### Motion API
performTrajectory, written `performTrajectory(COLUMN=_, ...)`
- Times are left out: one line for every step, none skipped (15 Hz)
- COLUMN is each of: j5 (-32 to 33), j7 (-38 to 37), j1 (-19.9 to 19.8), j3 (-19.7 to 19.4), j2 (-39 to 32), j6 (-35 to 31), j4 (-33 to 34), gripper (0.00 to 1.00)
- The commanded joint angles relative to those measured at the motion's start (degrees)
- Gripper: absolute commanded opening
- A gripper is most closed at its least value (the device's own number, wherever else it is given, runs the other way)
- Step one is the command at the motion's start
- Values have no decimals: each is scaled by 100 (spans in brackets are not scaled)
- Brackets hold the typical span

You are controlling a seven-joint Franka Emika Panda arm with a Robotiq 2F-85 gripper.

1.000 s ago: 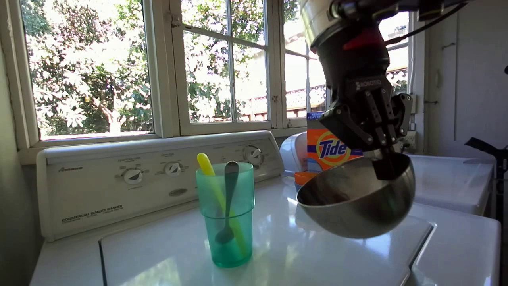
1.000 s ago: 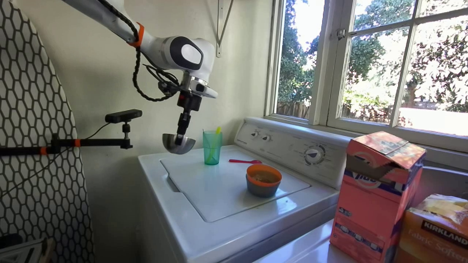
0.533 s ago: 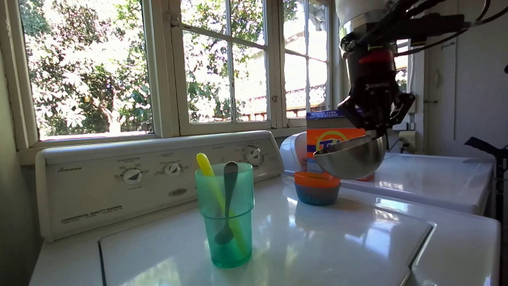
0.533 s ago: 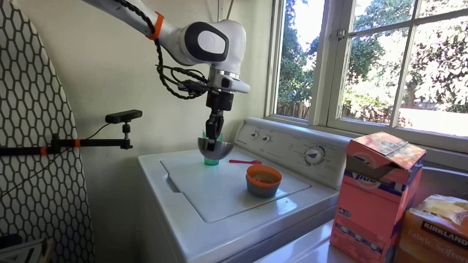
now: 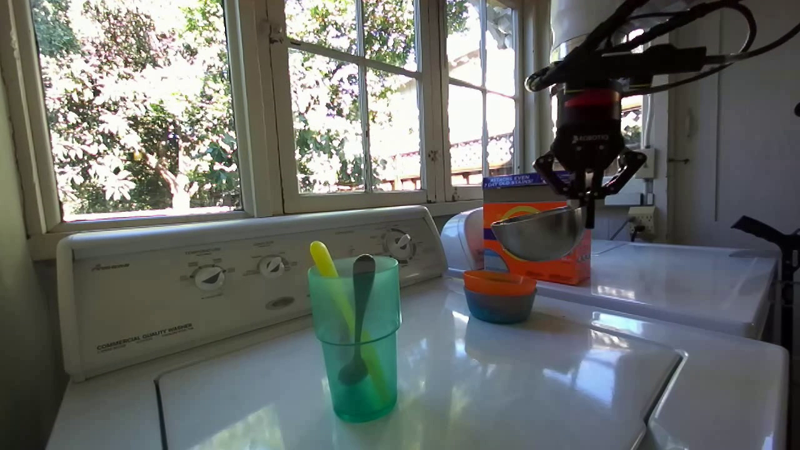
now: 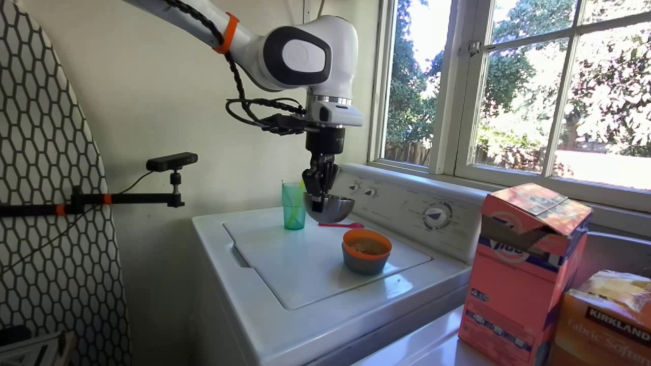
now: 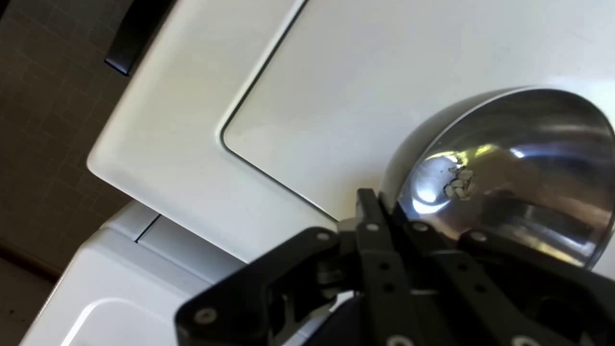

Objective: Stack the bowls together.

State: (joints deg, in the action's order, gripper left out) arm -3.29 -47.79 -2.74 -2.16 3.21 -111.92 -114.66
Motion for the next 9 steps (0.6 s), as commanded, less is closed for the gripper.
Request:
performTrajectory(j5=-66, j7=-767, j1=-85, j3=-46, j2=-181, j6=-790, j4=8, gripper=1)
performTrajectory(j5=-35, j7=-970, j1=-92, j3=-60, j2=-281, j6=-892, j4=65, gripper=1)
performTrajectory(j5=59, j7=-1146, j1=-95, j3=-72, j2=-338, j6=-1090, j4=41, gripper=1)
performTrajectory(j5=96, j7=-1308, j1=-100, j3=-94, j2=-422, j6=-1288, j4=21, gripper=1)
performTrajectory(j5=113, j7=-1443, j1=-99, j3=-113, j2=-506, j6=-1411, j4=17, gripper=1)
performTrajectory(j5=183, j7=-1575, j1=-82, j3=-121, j2=-591, j6=-1501, j4=16, gripper=1)
performTrajectory(j5=238, j7=-1664, j1=-63, j3=-128, j2=-676, j6=-1637, j4=2, gripper=1)
performTrajectory(j5=253, j7=-1753, j1=-41, j3=-134, j2=-788, j6=-1651, j4=32, gripper=1)
performTrajectory(j5=326, j7=-1863, j1=-20, j3=-141, j2=-861, j6=-1722, j4=34, gripper=1)
